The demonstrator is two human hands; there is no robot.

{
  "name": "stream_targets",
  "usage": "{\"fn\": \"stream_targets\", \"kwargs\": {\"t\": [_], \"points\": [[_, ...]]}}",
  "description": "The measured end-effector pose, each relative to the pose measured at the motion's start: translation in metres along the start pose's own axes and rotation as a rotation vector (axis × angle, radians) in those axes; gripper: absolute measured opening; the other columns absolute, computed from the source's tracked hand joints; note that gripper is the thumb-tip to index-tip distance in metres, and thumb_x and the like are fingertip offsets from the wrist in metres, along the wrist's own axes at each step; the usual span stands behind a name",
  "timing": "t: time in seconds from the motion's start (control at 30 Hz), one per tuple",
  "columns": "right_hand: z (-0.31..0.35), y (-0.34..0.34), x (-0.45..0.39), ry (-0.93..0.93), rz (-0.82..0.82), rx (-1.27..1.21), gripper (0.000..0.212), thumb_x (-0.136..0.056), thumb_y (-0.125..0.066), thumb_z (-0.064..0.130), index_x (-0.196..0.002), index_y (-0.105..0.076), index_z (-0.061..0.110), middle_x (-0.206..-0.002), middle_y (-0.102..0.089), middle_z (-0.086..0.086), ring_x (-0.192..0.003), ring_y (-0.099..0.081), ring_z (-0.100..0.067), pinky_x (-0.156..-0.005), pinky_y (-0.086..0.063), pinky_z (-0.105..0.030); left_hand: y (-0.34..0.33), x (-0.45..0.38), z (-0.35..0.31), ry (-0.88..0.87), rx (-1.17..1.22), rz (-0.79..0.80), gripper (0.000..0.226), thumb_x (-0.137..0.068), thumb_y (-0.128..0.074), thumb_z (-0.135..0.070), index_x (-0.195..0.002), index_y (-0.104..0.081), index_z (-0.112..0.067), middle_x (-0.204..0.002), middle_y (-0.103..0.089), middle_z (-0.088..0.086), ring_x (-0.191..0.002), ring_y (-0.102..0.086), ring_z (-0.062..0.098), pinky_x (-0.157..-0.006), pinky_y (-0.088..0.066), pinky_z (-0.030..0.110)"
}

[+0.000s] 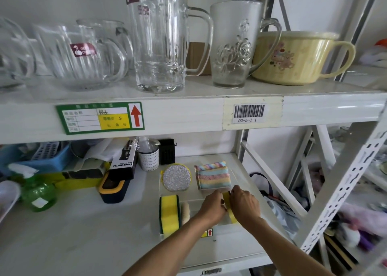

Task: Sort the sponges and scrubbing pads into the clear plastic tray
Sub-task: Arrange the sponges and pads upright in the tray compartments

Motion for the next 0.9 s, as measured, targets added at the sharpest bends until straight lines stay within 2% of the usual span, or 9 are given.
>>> {"fn": "stream_targets", "kwargs": {"t": [0.13,0.2,0.33,0.47,0.57,0.63,0.77,0.9], "points": [[-0.003,0.0,-0.001,-0.005,-0.006,0.03,0.017,-0.101,-0.038,0.03,-0.099,-0.046,0.015,-0.081,-0.053,0.0,-0.067,-0.053,-0.02,-0.06,-0.039,-0.027,0.001,-0.001,0.003,-0.002,-0.064,-0.003,0.051,-0.087,-0.049,-0.001,-0.136,-0.045,-0.018,-0.115,-0.063,0.014,-0.106,-0.062,0.029,-0.098,-0.051,0.038],[-0.005,-0.002,-0.001,-0.014,-0.001,0.045,0.017,-0.1,-0.038,0.029,-0.103,-0.048,0.015,-0.082,-0.053,0.0,-0.068,-0.054,-0.02,-0.06,-0.041,-0.027,0.002,-0.001,0.005,0.002,-0.069,0.003,0.053,-0.088,-0.048,-0.002,-0.138,-0.043,-0.019,-0.107,-0.062,0.012,-0.103,-0.062,0.028,-0.097,-0.052,0.039],[-0.009,-0.003,-0.003,-0.02,0.006,0.055,0.018,-0.1,-0.038,0.028,-0.106,-0.048,0.015,-0.091,-0.065,-0.004,-0.073,-0.062,-0.022,-0.061,-0.044,-0.028,0.004,0.002,0.003,0.005,-0.074,0.025,0.054,-0.089,-0.051,-0.002,-0.139,-0.041,-0.021,-0.097,-0.056,0.006,-0.102,-0.062,0.028,-0.093,-0.052,0.036],[-0.01,-0.001,-0.003,-0.028,-0.002,0.069,0.018,-0.1,-0.037,0.027,-0.106,-0.049,0.014,-0.095,-0.066,-0.005,-0.078,-0.064,-0.023,-0.062,-0.043,-0.028,0.003,0.001,0.002,0.005,-0.085,0.033,0.054,-0.088,-0.051,-0.003,-0.139,-0.042,-0.019,-0.093,-0.054,0.006,-0.094,-0.061,0.026,-0.093,-0.053,0.039],[-0.012,-0.001,-0.003,-0.036,-0.016,0.084,0.02,-0.1,-0.04,0.028,-0.109,-0.05,0.013,-0.09,-0.062,-0.002,-0.071,-0.057,-0.02,-0.062,-0.04,-0.027,0.001,0.001,0.003,0.018,-0.099,0.039,0.053,-0.088,-0.055,-0.005,-0.138,-0.042,-0.016,-0.102,-0.058,0.009,-0.1,-0.061,0.025,-0.094,-0.05,0.036],[-0.015,-0.001,-0.003,-0.044,-0.019,0.094,0.02,-0.099,-0.041,0.029,-0.109,-0.051,0.014,-0.085,-0.057,0.0,-0.075,-0.062,-0.02,-0.063,-0.041,-0.026,-0.001,0.001,0.002,0.025,-0.108,0.046,0.051,-0.089,-0.055,-0.007,-0.137,-0.041,-0.014,-0.116,-0.061,0.012,-0.108,-0.06,0.026,-0.097,-0.049,0.036],[-0.018,0.001,-0.002,-0.085,-0.018,0.084,0.019,-0.099,-0.042,0.027,-0.107,-0.054,0.014,-0.095,-0.068,-0.003,-0.084,-0.068,-0.021,-0.066,-0.046,-0.027,-0.004,0.001,0.0,0.021,-0.112,0.069,0.053,-0.09,-0.055,-0.012,-0.14,-0.037,-0.012,-0.127,-0.059,0.015,-0.115,-0.058,0.028,-0.102,-0.048,0.039],[-0.016,0.001,-0.001,-0.08,-0.011,0.087,0.018,-0.099,-0.043,0.026,-0.106,-0.054,0.014,-0.095,-0.068,-0.003,-0.084,-0.068,-0.021,-0.066,-0.045,-0.027,-0.007,-0.001,-0.002,0.009,-0.108,0.071,0.057,-0.09,-0.057,-0.015,-0.142,-0.035,-0.012,-0.13,-0.058,0.015,-0.117,-0.057,0.029,-0.103,-0.046,0.038]]}}
Point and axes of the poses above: each hand's wrist, its own x-axis away from the middle knuckle, its own y-axis out of the back of the hand, z = x × y, the point moved 5 cm from there along -x, towards the middle knuckle
